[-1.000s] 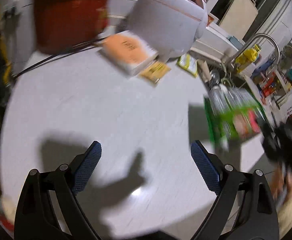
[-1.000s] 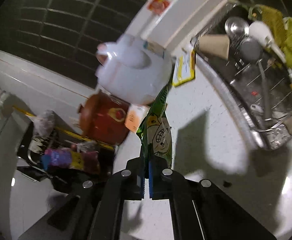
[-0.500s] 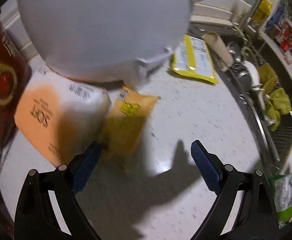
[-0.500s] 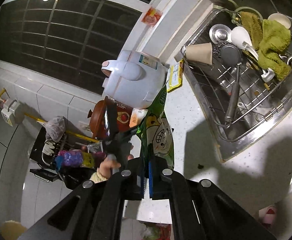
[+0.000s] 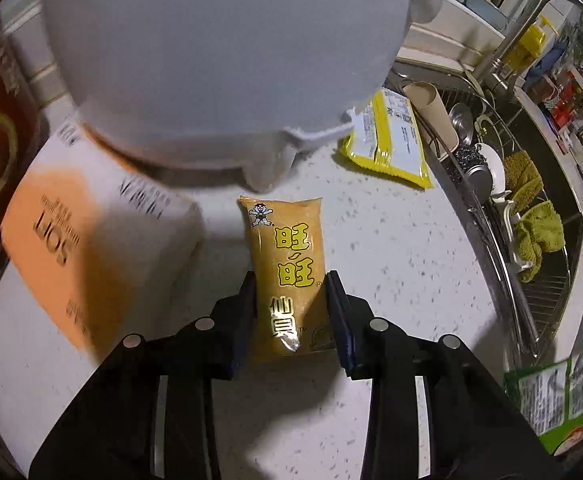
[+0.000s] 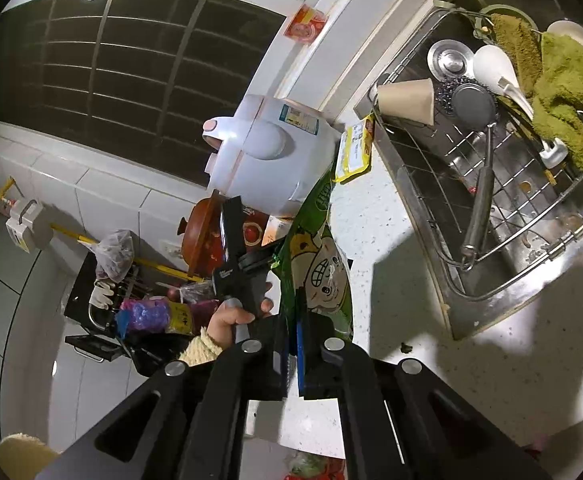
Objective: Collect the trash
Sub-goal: 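Grasp the yellow Wangwang packet with the left tool while the right holds the green packet, then lower both tools over the black trash bag and open them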
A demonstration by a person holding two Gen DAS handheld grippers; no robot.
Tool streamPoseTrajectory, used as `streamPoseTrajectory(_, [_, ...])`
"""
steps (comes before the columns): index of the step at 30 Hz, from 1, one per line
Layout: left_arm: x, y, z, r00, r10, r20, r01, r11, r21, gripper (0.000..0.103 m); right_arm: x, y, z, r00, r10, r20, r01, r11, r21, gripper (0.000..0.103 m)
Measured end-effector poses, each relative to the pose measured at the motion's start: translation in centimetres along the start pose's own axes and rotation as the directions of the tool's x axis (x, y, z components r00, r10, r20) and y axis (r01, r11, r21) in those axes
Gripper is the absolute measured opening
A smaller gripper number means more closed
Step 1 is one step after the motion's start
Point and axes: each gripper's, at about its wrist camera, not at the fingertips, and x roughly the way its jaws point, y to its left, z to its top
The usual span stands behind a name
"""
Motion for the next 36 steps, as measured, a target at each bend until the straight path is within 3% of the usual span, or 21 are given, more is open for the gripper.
streamPoseTrajectory(4, [-0.9, 0.3, -1.5, 1.0, 0.001, 0.021, 0.0, 1.0, -0.026, 0.034, 0.6, 0.6, -0.1, 1.0, 0.008, -0.006, -0.008, 1.0, -0.006, 0.002])
streamPoseTrajectory(10, [-6.5, -0.9, -5.2, 0.995, -0.004, 0.103, 0.004, 1.0, -0.005, 0.034, 1.3, 2.5, -1.0, 1.0, 0.008, -0.027, -0.01, 0.999, -0.05, 0.002])
streamPoseTrajectory(17, [-15.4, 0.3, -14.9, 0.986, 0.025, 0.167, -0.024, 1.0, -0.009, 0.034, 3.0, 7.0, -3.9, 0.989, 0.026, -0.143, -0.049, 0.987, -0.156, 0.002])
streamPoseTrajectory(21, [-18.8, 2.4, -22.1, 0.987, 0.06, 0.147, -0.05, 0.996, -0.068, 0.034, 5.1, 10.5, -7.3, 0.962, 0.024, -0.272, -0.09, 0.969, -0.232, 0.002])
streamPoseTrajectory(26, [-20.4, 5.4, -31.7, 0.997, 0.078, 0.028, -0.073, 0.985, -0.154, 0.034, 7.8, 13.1, -12.8, 0.891, -0.02, -0.453, -0.126, 0.949, -0.289, 0.002])
streamPoseTrajectory(29, [-19.4, 7.1, -37.5, 0.996, 0.051, -0.075, -0.067, 0.97, -0.234, 0.034, 9.6, 13.3, -17.0, 0.825, -0.077, -0.56, -0.123, 0.942, -0.311, 0.002])
streamPoseTrajectory(33, [-14.2, 8.8, -44.2, 0.98, -0.012, -0.2, -0.059, 0.938, -0.342, 0.034, 12.4, 11.2, -22.4, 0.743, -0.17, -0.647, -0.073, 0.941, -0.331, 0.002])
streamPoseTrajectory(36, [-9.6, 9.2, -47.1, 0.966, -0.035, -0.255, -0.06, 0.933, -0.355, 0.034, 14.7, 8.4, -26.3, 0.691, -0.245, -0.68, -0.022, 0.933, -0.359, 0.002])
